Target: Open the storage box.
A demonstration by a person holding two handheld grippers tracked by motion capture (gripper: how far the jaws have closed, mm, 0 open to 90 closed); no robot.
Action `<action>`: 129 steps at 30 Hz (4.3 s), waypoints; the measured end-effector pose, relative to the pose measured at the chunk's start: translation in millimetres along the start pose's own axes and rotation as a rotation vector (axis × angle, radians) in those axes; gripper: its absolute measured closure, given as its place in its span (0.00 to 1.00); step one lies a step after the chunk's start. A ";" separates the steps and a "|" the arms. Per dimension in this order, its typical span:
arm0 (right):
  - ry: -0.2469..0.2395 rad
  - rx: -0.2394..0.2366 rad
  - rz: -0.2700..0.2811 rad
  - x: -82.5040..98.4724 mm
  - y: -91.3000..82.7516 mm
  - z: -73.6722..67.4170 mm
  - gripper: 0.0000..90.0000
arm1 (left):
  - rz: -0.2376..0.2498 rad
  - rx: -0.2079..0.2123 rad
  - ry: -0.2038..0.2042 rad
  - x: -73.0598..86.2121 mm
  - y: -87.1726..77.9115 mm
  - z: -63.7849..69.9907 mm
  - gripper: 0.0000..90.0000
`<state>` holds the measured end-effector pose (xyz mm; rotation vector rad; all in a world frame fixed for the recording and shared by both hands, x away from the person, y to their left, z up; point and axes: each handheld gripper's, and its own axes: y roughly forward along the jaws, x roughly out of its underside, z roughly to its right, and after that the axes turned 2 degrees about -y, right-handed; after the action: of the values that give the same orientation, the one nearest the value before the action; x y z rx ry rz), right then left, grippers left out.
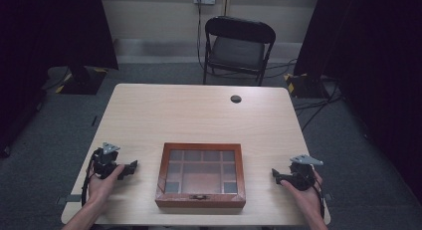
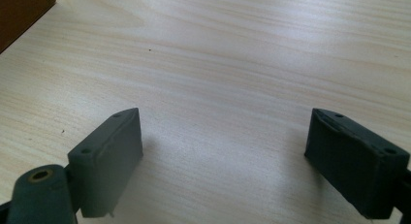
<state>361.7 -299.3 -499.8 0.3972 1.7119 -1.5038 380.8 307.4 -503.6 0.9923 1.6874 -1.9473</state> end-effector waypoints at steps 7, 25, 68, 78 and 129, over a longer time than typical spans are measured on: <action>0.006 -0.013 -0.012 -1.7 -1.7 0.2 0.19 | 0.000 0.000 0.001 0.0 0.0 0.0 0.00; -0.016 -0.272 0.080 -28.3 -33.2 -24.4 0.45 | 0.000 -0.002 0.000 -0.1 0.0 0.2 0.00; -0.338 -0.711 0.065 -79.2 -30.7 -164.1 0.76 | -0.001 0.008 0.004 -0.9 0.8 0.0 0.00; -0.391 -0.786 0.040 -74.1 -25.7 -188.7 0.81 | -0.001 0.008 0.004 -0.8 0.8 -0.1 0.00; -0.477 -0.872 0.029 -78.3 -30.0 -195.3 0.92 | 0.041 0.173 0.056 -7.3 -19.0 9.3 0.18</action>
<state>320.0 -103.5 -428.4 -0.3669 1.7511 -0.6309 370.3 301.2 -484.9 1.1441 1.5351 -2.0840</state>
